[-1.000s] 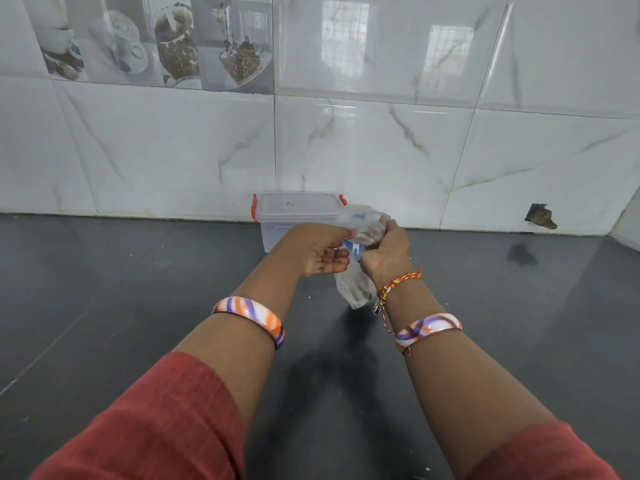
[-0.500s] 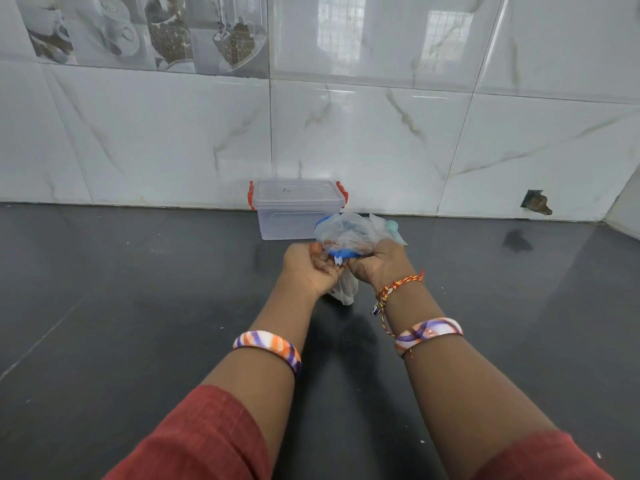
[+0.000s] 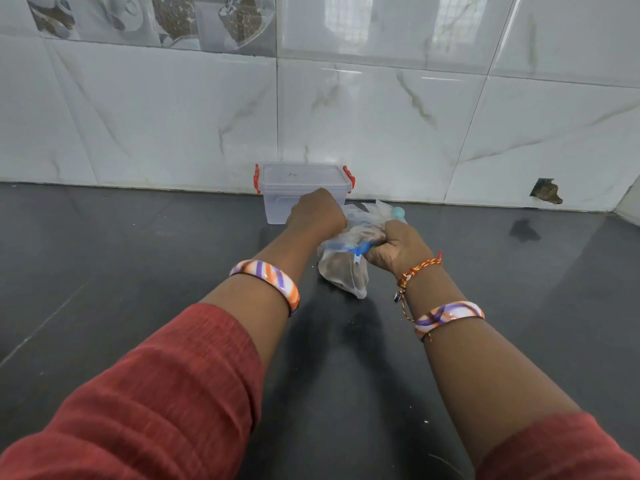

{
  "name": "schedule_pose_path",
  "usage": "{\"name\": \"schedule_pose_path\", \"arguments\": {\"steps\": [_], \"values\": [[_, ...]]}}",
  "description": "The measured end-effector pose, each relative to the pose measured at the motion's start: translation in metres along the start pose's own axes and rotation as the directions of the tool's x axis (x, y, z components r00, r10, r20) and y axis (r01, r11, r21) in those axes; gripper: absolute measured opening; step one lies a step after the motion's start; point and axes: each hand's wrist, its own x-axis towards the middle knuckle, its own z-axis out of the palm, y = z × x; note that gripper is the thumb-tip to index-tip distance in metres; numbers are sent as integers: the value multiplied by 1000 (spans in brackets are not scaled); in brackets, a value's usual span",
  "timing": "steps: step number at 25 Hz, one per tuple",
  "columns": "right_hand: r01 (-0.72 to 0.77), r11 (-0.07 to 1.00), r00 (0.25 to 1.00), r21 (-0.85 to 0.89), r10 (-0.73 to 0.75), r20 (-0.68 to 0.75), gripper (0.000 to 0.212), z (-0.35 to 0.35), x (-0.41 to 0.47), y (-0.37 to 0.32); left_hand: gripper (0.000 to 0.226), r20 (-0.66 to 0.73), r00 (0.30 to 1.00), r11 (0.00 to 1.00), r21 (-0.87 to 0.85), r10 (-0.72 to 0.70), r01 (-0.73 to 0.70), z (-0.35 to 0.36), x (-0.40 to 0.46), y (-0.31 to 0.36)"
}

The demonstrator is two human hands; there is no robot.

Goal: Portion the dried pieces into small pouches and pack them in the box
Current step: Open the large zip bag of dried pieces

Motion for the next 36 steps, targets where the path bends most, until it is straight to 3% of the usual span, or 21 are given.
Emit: {"name": "schedule_pose_path", "arguments": {"steps": [2,3,4,5,6,7,8,9,11,14,17,19,21,23,26,28,32,35,36], "values": [[60,979,998,-197,-63,-8,35,-7,-4,-8,43,62,997,980,191,44,-55,-1,-3,-4],[188,893,971,-408,-231,-60,32,-9,-2,-12,48,77,994,965,243,82,-99,-5,-5,-2],[352,695,885,-626,-464,-18,28,-10,-3,-16,52,54,989,946,288,141,-150,-7,-4,0],[489,431,754,-758,-646,119,20,-6,-4,-18,57,66,985,935,311,159,-172,-12,-8,7],[566,209,666,-798,-686,293,16,-1,-6,-18,61,89,978,924,320,189,-208,-15,-7,11],[524,-40,651,-851,-625,431,14,5,-9,-16,64,89,981,936,295,173,-192,-18,-7,14],[386,-278,703,-880,-528,476,13,7,-8,-15,64,108,976,931,295,191,-215,-21,-5,16],[192,-469,780,-862,-460,424,18,6,-9,-17,63,110,968,925,287,226,-249,-24,-5,18],[-52,-624,842,-780,-447,301,31,1,-13,-25,53,134,958,893,347,255,-287,-24,0,13],[16,-610,891,-793,-351,289,30,5,-7,-31,37,111,982,910,372,151,-182,-14,10,8],[135,-465,973,-875,-106,207,24,20,3,-29,63,85,996,894,445,18,-54,0,13,13],[204,-193,974,-960,-59,219,41,27,4,-29,77,97,995,871,490,-22,-29,-5,17,14],[340,143,937,-929,-141,321,57,33,3,-29,78,55,998,886,462,18,-41,-25,22,13],[379,281,925,-882,-134,355,66,34,4,-22,68,21,995,854,512,99,-96,-38,23,9],[268,233,963,-935,-28,269,78,22,20,-12,56,163,969,708,661,187,-248,-24,27,0],[218,163,974,-962,34,226,77,11,28,-14,51,227,962,708,654,155,-268,-11,31,-4],[288,181,955,-940,24,297,48,-3,33,-46,33,37,961,770,590,273,-242,-3,35,32],[382,272,924,-883,-140,356,19,-16,35,-85,27,-92,944,855,459,317,-242,17,42,75],[396,299,914,-868,-214,344,19,-22,40,-97,24,-104,945,898,360,309,-254,28,48,87]]}}
